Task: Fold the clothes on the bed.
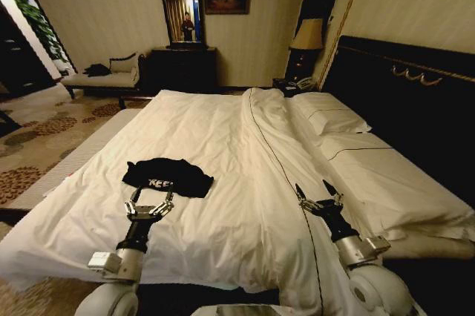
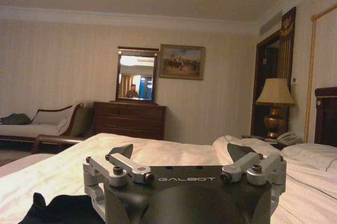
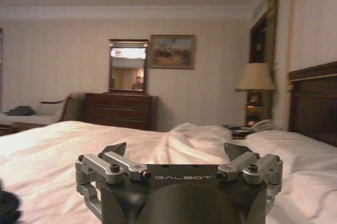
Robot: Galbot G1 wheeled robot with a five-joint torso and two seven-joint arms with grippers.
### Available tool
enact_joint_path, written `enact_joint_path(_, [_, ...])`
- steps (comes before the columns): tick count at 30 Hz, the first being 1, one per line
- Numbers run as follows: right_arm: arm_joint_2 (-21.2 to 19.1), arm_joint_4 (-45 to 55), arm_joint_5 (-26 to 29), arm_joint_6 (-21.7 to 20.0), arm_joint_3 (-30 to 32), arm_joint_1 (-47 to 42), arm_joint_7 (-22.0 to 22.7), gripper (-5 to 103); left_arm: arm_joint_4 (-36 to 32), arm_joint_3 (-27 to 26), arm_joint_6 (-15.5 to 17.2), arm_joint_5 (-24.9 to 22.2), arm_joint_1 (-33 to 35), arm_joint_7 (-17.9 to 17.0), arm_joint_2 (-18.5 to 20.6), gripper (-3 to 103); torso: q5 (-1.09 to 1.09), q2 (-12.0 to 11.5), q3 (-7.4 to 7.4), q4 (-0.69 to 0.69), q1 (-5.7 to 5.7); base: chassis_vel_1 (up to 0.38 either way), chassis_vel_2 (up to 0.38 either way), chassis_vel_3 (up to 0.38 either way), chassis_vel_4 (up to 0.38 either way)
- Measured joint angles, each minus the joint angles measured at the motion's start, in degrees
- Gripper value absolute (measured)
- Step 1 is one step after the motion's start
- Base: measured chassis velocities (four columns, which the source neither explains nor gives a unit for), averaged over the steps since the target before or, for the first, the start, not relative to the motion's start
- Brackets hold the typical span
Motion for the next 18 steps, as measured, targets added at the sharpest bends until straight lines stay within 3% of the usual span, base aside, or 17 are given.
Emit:
enact_joint_path(7, [3.47, 0.52, -0.26, 5.43, 2.35, -1.35, -0.27, 100, -0.4, 0.6, 0.94, 0.51, -0.52, -1.09, -0.17, 100, 0.0, 0.0, 0.0, 0.01, 0.0, 0.0, 0.0, 0.0, 0.0])
enact_joint_path(18, [8.44, 0.48, -2.57, 6.9, 2.16, -2.32, -0.8, 100, -0.74, 1.28, 0.99, 0.53, -1.0, -1.14, 0.56, 100, 0.0, 0.0, 0.0, 0.0, 0.0, 0.0, 0.0, 0.0, 0.0])
